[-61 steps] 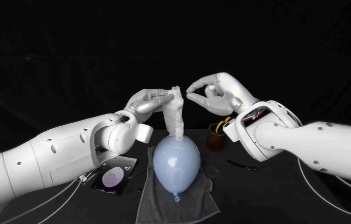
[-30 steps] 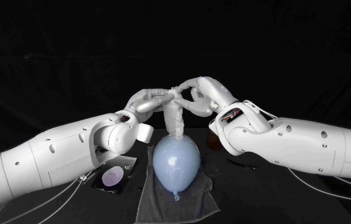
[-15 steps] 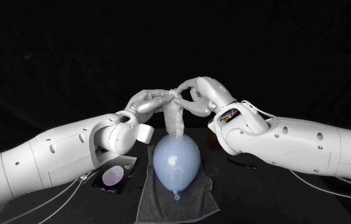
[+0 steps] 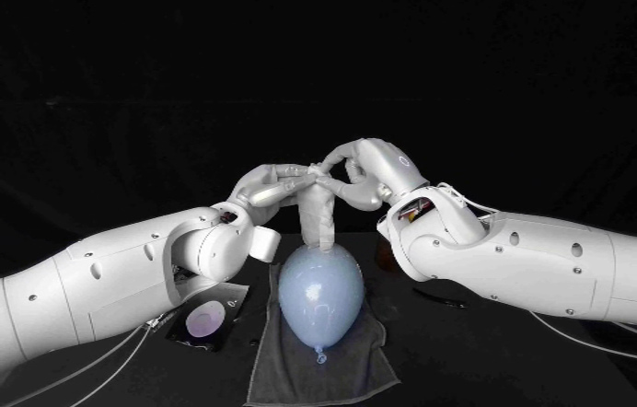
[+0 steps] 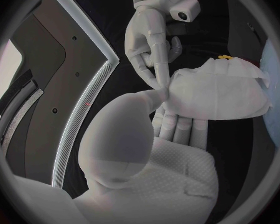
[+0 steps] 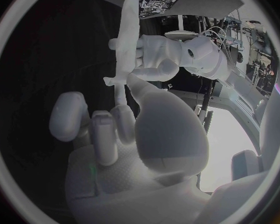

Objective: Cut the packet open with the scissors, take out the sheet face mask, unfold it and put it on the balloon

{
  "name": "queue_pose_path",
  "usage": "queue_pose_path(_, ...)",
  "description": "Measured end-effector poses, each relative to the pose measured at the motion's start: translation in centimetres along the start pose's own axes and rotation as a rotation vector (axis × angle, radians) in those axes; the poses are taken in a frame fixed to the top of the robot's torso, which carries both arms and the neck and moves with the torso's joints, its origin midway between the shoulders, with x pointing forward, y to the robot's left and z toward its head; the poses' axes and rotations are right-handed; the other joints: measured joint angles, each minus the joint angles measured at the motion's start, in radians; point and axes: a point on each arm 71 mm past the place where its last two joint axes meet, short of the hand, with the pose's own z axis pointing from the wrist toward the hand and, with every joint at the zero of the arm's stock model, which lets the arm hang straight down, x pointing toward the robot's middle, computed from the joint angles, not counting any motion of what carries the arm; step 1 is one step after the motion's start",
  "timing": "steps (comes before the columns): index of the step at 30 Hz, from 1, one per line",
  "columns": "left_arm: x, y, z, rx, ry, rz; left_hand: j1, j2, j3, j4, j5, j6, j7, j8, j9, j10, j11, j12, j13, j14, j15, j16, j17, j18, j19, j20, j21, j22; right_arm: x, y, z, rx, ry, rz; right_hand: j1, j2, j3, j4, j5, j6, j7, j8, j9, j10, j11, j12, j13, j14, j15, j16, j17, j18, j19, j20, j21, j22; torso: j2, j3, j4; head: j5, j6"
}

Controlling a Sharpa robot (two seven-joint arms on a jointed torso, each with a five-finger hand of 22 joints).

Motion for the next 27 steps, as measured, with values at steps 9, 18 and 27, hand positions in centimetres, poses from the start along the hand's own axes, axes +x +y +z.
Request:
queue_pose_path(9,0.09,0.08,-0.04,-0.005,0.003,0.001,0.000,0.000,0.003,-0.003,-0.002,0.000,0.001,0.001,0.000,-0.002,0.002,0.000,0.000,-0.001,0.001,-0.004,0.000,-0.006,-0.003,0.003,0.005,0.001,0.02,0.03,0.02,0.005,-0.003,-0.006,0.046,0.021,0.072,-0.030,-0.001,0.009,-0.010,0.044,0.009,0.007,-0.014,0.007,0.000,0.000,-0.014,-0.001,0.000,0.000,0.004,-0.011,0.013,0.000,0.000,0.0001,0.0000,-0.004,-0.001)
queue_pose_path(18,0.09,0.09,-0.04,-0.008,0.003,0.001,-0.003,-0.003,0.003,-0.003,0.001,0.002,0.002,0.002,0.000,0.002,-0.002,0.000,0.000,-0.001,0.002,-0.004,0.000,-0.007,-0.003,0.003,0.005,0.002,0.09,0.16,-0.05,-0.001,-0.003,-0.008,0.051,0.026,0.157,-0.064,0.006,-0.016,0.000,0.092,0.032,0.007,-0.014,0.040,0.000,0.001,-0.015,-0.001,0.000,0.000,0.007,-0.014,0.041,0.000,0.000,0.0004,-0.0007,-0.007,-0.001)
queue_pose_path(27,0.20,0.07,-0.04,-0.008,0.008,0.002,-0.004,-0.004,0.003,-0.003,0.001,0.004,0.004,0.002,0.000,0.003,-0.002,0.000,0.000,-0.001,0.002,-0.004,-0.001,-0.007,-0.006,-0.001,0.005,0.002,-0.05,-0.02,-0.20,0.001,-0.009,-0.009,0.030,0.039,0.237,-0.091,0.002,-0.024,0.001,0.131,0.046,0.007,-0.014,0.094,0.000,0.002,-0.016,0.000,0.000,-0.001,0.024,-0.019,0.086,0.000,0.000,0.0007,-0.0007,-0.007,-0.001)
